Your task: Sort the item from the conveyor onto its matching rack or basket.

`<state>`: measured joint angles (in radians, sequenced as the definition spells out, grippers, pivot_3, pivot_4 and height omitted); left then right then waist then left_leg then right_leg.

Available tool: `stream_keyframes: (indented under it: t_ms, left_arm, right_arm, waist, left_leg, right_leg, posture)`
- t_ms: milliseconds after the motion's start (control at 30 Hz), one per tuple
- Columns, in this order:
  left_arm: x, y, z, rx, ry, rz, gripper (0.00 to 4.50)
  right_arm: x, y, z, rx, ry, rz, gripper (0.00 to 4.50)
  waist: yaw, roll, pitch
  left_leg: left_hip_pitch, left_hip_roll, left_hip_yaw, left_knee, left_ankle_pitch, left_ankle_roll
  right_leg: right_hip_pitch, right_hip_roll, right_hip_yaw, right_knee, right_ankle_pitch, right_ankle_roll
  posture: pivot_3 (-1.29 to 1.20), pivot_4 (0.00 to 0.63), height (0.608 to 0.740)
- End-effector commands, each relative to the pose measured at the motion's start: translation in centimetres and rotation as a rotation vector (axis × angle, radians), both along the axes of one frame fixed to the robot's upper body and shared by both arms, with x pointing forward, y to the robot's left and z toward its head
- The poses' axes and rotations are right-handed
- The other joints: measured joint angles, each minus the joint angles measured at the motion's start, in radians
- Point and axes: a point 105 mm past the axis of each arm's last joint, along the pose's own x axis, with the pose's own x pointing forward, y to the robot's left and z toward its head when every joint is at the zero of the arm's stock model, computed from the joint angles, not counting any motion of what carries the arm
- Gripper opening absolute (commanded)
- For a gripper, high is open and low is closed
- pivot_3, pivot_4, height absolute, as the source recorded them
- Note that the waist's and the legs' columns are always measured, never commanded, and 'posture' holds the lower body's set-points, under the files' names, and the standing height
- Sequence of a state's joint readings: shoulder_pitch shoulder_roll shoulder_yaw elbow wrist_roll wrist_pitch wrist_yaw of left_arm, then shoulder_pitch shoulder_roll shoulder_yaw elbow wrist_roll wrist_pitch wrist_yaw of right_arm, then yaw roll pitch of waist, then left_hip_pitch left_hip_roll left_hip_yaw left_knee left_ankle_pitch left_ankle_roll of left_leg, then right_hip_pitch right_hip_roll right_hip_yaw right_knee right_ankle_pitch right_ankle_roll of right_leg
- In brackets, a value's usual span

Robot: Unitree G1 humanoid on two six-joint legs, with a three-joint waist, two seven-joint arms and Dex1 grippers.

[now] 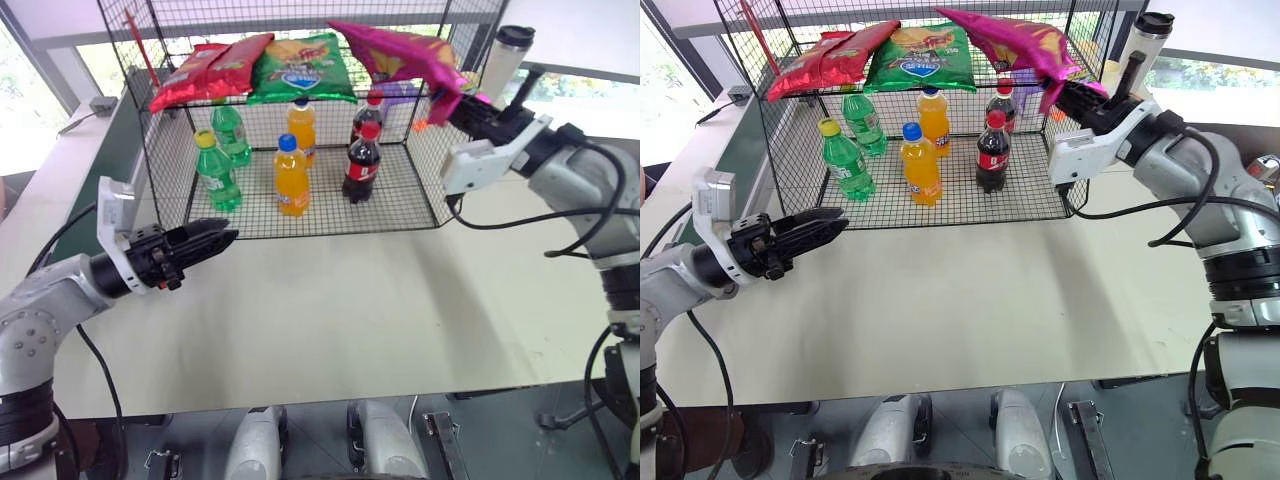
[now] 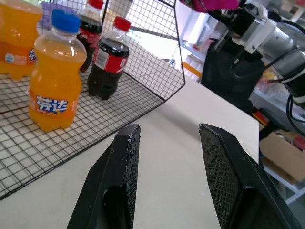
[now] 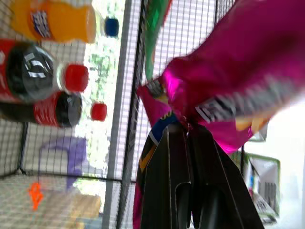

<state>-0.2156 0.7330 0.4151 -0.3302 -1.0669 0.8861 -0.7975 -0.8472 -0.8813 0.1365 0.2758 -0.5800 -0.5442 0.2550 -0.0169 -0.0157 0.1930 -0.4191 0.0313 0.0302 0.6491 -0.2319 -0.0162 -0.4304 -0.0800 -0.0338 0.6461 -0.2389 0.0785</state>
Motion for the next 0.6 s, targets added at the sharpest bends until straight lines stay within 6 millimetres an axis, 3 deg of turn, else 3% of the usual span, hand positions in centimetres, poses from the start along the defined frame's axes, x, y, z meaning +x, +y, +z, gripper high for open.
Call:
stream_keyframes:
  t_ms: [33, 100, 233, 300, 467, 600]
  left_arm:
    - [-0.2, -0.2, 0.8, -0.008, -0.047, -0.003, 2.02]
    - [-0.1, -0.2, 0.7, -0.011, -0.044, -0.001, 2.02]
    - [0.2, -0.2, 0.7, -0.023, -0.044, 0.004, 2.02]
    - [0.3, -0.3, 0.7, -0.024, -0.045, 0.005, 2.02]
    - [0.4, -0.2, 0.6, -0.031, -0.04, 0.009, 2.02]
    - [0.6, -0.3, 0.3, -0.036, -0.034, 0.01, 2.02]
  right_arm:
    - [-1.4, -2.3, 6.5, 0.254, -0.163, -0.007, 0.0]
    - [-1.7, -2.7, 7.2, 0.23, -0.2, -0.032, 0.0]
    - [-1.6, -1.1, 4.9, -0.064, -0.234, -0.05, 0.0]
    - [-1.9, -0.7, 5.0, -0.075, -0.268, -0.037, 0.0]
    - [-2.6, -2.2, 7.8, -0.016, -0.404, -0.099, 0.0]
    - [-2.6, -2.2, 10.0, 0.001, -0.498, -0.118, 0.0]
  waist:
    - [0.004, 0.0, 0.0]
    - [0.008, 0.0, 0.0]
    - [0.005, 0.0, 0.0]
    - [0.0, 0.0, 0.0]
    - [0.0, 0.0, 0.0]
    - [0.0, 0.0, 0.0]
  left_leg:
    - [0.0, 0.0, 0.0, 0.0, 0.0, 0.0]
    - [0.0, 0.0, 0.0, 0.0, 0.0, 0.0]
    - [0.0, -0.001, 0.0, 0.0, 0.0, 0.0]
    - [0.0, -0.001, 0.0, 0.0, 0.0, 0.0]
    - [0.001, -0.001, 0.001, 0.0, 0.0, 0.0]
    - [0.001, -0.001, 0.002, 0.0, 0.0, 0.0]
  right_leg:
    - [0.0, 0.0, 0.0, 0.0, 0.0, 0.0]
    - [0.0, 0.0, 0.0, 0.0, 0.0, 0.0]
    - [0.001, -0.001, 0.0, -0.002, -0.001, -0.002]
    - [0.001, -0.001, 0.001, -0.002, -0.001, -0.002]
    - [0.001, 0.0, 0.002, 0.0, 0.0, 0.0]
    - [0.001, 0.0, 0.002, -0.001, -0.001, -0.001]
  posture:
    - [0.0, 0.15, 0.74]
    - [0.0, 0.15, 0.74]
    - [0.0, 0.15, 0.74]
    - [0.0, 0.15, 0.74]
    - [0.0, 0.15, 0.74]
    - [0.0, 0.15, 0.74]
